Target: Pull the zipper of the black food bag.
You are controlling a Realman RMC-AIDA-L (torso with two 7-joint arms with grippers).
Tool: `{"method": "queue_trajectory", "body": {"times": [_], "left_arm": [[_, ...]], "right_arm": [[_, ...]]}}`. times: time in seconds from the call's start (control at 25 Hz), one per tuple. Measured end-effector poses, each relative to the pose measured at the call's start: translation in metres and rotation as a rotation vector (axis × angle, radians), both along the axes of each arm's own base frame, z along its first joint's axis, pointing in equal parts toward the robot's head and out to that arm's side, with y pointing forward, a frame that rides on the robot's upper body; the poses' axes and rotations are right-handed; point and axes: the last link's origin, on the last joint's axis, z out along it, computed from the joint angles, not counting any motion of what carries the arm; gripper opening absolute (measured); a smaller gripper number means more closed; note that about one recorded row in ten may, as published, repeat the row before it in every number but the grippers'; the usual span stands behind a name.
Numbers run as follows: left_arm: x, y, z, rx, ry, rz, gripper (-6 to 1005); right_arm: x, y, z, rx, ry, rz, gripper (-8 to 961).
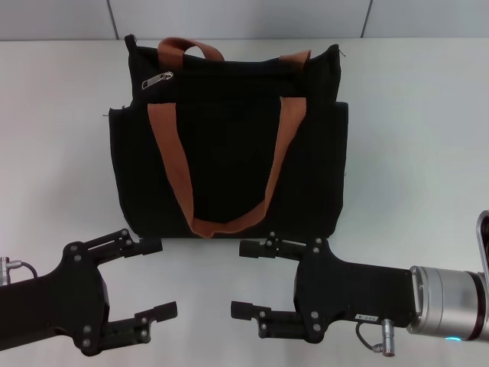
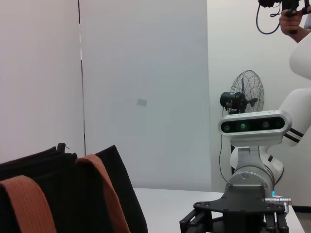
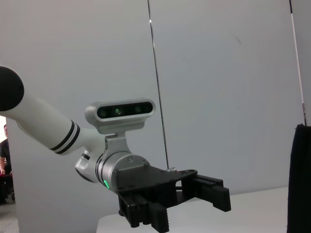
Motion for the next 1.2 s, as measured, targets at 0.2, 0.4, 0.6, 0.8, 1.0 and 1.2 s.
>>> {"method": "queue_trajectory", "body": {"times": [0.2, 0.4, 0.6, 0.8, 1.0, 1.2], "left_arm": [[0.000, 0.000, -0.001, -0.001, 0.001, 0.001, 750], [0.000, 0.000, -0.001, -0.001, 0.002, 0.003, 746], [-0.001, 0.003, 0.001, 0.028, -0.006, 0.020, 743], [-0.010, 0.015, 0.023, 0.213, -0.100, 0.154, 739], [-0.024, 0.050, 0.041, 0.448, -0.194, 0.360, 735], [-0.028, 0.094, 0.030, 0.474, -0.070, 0.456, 731]], "right_arm": [[0.000, 0.000, 0.000, 0.002, 0.000, 0.002, 726], [0.000, -0.001, 0.000, 0.004, 0.000, 0.002, 725], [0.001, -0.001, 0.000, 0.007, 0.002, -0.003, 725], [0.000, -0.001, -0.001, 0.007, 0.004, -0.004, 726], [-0.001, -0.001, -0.002, 0.011, 0.003, -0.002, 726], [-0.001, 0.000, -0.004, 0.027, -0.009, 0.001, 726]]}}
